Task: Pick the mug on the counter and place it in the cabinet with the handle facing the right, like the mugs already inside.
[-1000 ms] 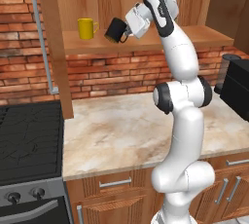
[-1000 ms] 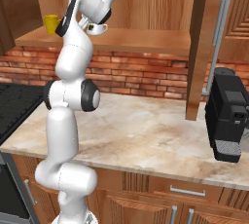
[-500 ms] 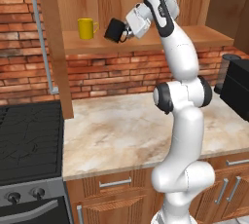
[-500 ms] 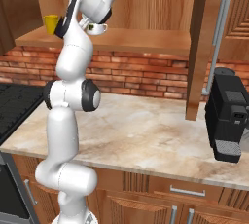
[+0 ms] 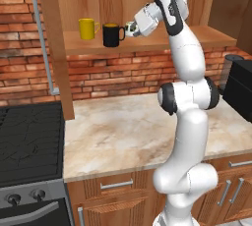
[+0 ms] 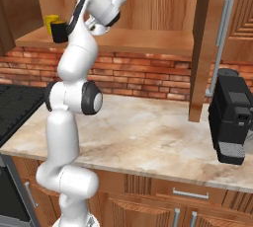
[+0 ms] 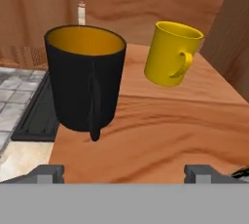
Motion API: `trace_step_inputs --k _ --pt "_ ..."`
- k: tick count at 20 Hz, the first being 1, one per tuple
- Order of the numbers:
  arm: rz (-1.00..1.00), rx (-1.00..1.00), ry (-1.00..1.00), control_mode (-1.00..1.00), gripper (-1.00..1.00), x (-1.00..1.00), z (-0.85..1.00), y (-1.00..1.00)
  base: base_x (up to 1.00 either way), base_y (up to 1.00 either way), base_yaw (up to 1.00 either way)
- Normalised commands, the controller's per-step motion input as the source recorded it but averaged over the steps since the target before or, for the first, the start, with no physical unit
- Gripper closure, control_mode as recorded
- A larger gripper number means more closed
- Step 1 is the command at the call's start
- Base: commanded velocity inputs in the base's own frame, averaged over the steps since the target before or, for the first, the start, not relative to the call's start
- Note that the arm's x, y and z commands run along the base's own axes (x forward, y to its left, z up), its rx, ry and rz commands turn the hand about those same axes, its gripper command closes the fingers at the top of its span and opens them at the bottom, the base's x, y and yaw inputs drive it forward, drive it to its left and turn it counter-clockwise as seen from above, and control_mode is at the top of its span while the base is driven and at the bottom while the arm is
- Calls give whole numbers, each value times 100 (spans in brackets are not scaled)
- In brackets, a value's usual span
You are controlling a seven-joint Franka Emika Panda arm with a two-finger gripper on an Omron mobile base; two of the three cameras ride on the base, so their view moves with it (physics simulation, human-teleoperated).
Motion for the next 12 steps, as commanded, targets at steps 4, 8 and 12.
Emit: trace_step_inputs --k 4,8,12 --pt "-14 11 0 -100 -100 -22 -8 -27 0 0 0" --pt "-11 3 0 -100 -100 -32 -11 2 0 0 0" --pt "-13 3 0 -100 -100 -51 -20 8 0 0 0"
